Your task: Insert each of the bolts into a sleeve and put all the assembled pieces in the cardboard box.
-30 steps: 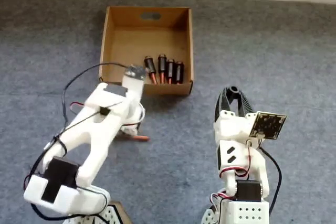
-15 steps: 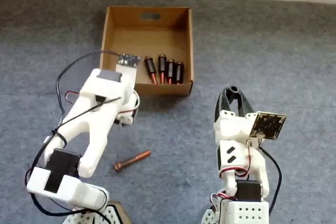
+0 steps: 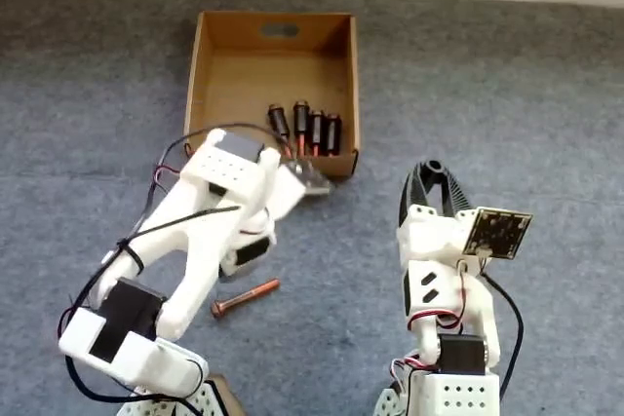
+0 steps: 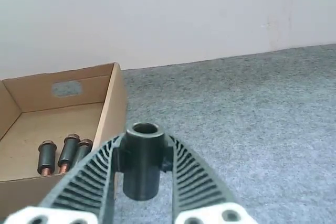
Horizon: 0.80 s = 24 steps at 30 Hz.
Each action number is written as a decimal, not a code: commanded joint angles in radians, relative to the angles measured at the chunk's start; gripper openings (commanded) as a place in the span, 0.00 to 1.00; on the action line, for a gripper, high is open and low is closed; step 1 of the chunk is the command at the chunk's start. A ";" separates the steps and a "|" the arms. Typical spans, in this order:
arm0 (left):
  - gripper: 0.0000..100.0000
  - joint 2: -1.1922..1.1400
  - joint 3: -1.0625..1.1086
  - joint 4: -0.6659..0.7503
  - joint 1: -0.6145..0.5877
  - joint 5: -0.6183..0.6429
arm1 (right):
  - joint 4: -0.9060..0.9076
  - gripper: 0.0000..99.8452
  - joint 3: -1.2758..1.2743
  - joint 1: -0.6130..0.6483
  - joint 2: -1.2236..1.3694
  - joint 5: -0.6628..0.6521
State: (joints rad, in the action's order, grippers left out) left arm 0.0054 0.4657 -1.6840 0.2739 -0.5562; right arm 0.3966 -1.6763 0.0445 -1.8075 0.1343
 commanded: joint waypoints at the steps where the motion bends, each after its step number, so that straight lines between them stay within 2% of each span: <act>1: 0.02 0.015 0.068 -0.017 0.018 -0.054 | 0.007 0.01 -0.110 -0.005 -0.013 0.005; 7: 0.02 0.067 0.180 0.118 0.030 -0.051 | 0.007 0.01 -0.110 -0.005 -0.013 0.005; 12: 0.02 0.329 0.309 0.147 0.105 -0.049 | 0.007 0.01 -0.110 -0.005 -0.013 0.005; 17: 0.02 0.565 0.463 0.247 0.099 -0.048 | 0.007 0.01 -0.110 -0.005 -0.013 0.005; 21: 0.02 0.604 0.533 0.299 0.093 -0.044 | 0.007 0.01 -0.110 -0.005 -0.013 0.005; 24: 0.02 0.564 0.542 0.301 0.093 0.026 | 0.007 0.01 -0.110 -0.005 -0.013 0.005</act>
State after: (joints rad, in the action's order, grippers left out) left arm 0.5746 1.0073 -1.3955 0.3690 -0.5823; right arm 0.3966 -1.6763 0.0445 -1.8075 0.1343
